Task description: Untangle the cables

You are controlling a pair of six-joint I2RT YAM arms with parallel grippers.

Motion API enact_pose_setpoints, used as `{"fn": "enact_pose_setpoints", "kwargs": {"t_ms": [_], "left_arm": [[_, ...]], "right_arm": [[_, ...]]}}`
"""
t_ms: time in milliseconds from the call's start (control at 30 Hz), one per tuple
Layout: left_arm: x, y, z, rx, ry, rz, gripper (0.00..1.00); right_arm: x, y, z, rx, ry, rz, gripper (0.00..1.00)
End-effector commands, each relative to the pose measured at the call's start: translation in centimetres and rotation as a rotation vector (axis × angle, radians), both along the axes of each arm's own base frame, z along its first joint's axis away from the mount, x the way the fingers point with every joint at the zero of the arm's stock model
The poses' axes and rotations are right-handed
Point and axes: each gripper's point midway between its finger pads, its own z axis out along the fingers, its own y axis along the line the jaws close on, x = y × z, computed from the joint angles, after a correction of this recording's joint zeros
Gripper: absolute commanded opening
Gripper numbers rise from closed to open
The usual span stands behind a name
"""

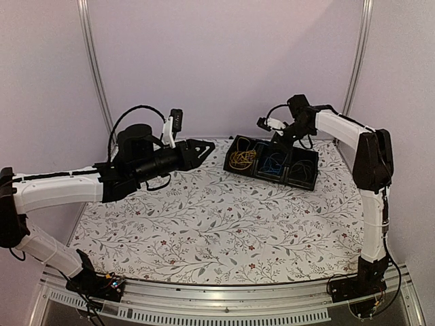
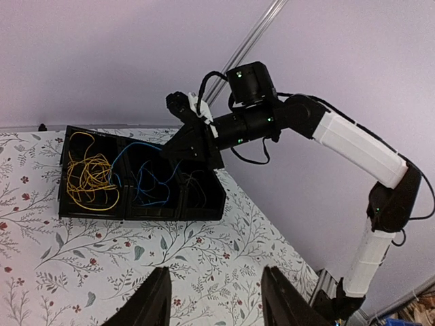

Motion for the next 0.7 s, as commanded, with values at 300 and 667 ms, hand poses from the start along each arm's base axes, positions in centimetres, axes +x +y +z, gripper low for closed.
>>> {"fn": "enact_pose_setpoints", "kwargs": {"t_ms": [300,667], "left_arm": [[0.7,0.2,-0.2,-0.018,0.008,0.015,0.48],[1.2,0.0,-0.9,-0.011,0.024,0.010,0.48]], "right_arm": [[1.4,-3.8,3.8,0.106,-0.058,-0.110,0.00],[1.3,-5.9,-0.4,0.043,0.007,-0.142,0.00]]}}
